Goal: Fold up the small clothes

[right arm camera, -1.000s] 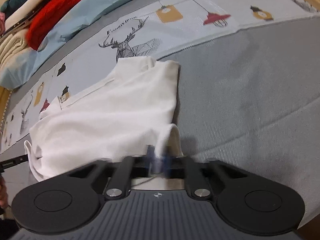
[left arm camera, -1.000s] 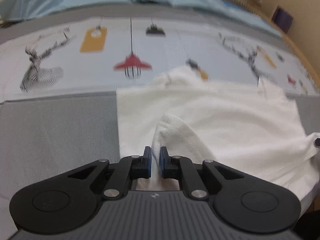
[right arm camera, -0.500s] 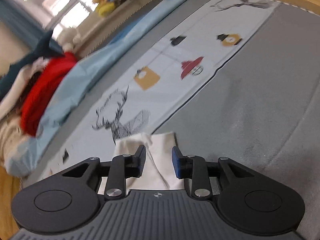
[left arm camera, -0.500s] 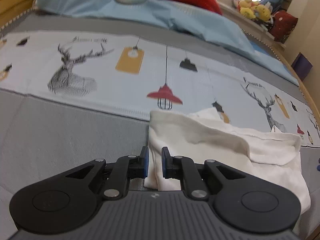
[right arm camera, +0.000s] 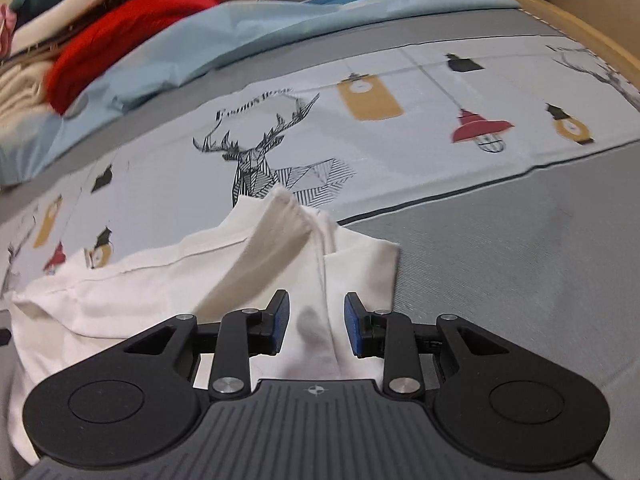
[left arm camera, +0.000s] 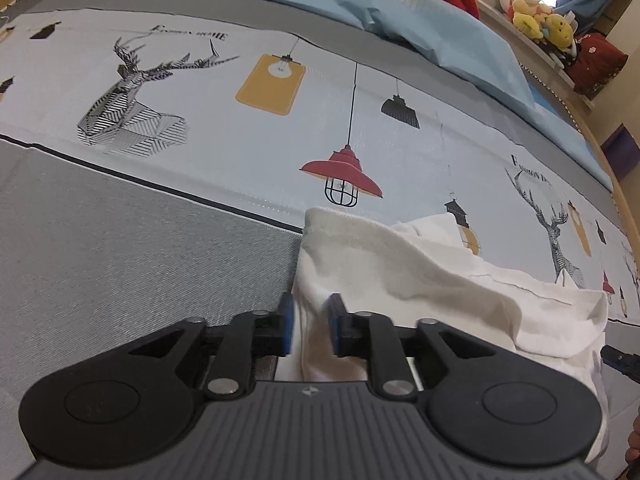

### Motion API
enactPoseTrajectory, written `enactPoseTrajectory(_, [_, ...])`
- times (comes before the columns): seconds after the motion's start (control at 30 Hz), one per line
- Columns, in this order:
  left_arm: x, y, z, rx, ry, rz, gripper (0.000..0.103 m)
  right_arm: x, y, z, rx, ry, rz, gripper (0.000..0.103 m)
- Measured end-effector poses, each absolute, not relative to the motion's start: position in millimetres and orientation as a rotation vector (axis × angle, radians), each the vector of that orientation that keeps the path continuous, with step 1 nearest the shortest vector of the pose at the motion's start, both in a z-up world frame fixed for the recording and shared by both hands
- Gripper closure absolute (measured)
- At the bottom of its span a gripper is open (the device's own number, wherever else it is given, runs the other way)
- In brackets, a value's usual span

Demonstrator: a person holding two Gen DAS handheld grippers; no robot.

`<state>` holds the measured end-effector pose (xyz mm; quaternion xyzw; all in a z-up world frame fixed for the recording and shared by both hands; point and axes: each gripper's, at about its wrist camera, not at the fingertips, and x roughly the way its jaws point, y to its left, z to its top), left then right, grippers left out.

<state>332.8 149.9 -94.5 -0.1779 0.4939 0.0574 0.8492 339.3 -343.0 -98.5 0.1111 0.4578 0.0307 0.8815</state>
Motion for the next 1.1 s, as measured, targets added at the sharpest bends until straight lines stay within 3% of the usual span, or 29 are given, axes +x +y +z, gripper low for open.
enactPoseTrajectory(0.03, [335.7,149.9,-96.4,-0.372,1.041,0.124,0.071,344.0,-341.3,-101.5,0.225,0.96,0.062,0.07])
enactPoseTrajectory(0.8, [366.8,152.7,-105.3,-0.347,0.971,0.08,0.071,402.6,-326.6,-127.7,0.219,0.907,0.019,0.065])
enactPoseTrajectory(0.87, [366.0,151.2,-103.0,-0.327,0.953,0.08,0.075,402.7,-324.0,-126.9,0.196,0.889,0.016,0.07])
enactPoseTrajectory(0.93, [364.7,150.3,-98.4,-0.299,0.923,0.089,0.085,401.0,-323.7,-123.8,0.174,0.86,0.008,0.088])
enactPoseTrajectory(1.07, [364.0,148.5,-91.2,-0.263,0.885,0.085,0.096,393.0,-340.3,-107.9,0.279,0.796,0.01,0.093])
enactPoseTrajectory(1.1, [364.1,148.2,-90.0,-0.258,0.877,0.079,0.096,390.2,-343.6,-102.5,0.288,0.773,-0.006,0.102])
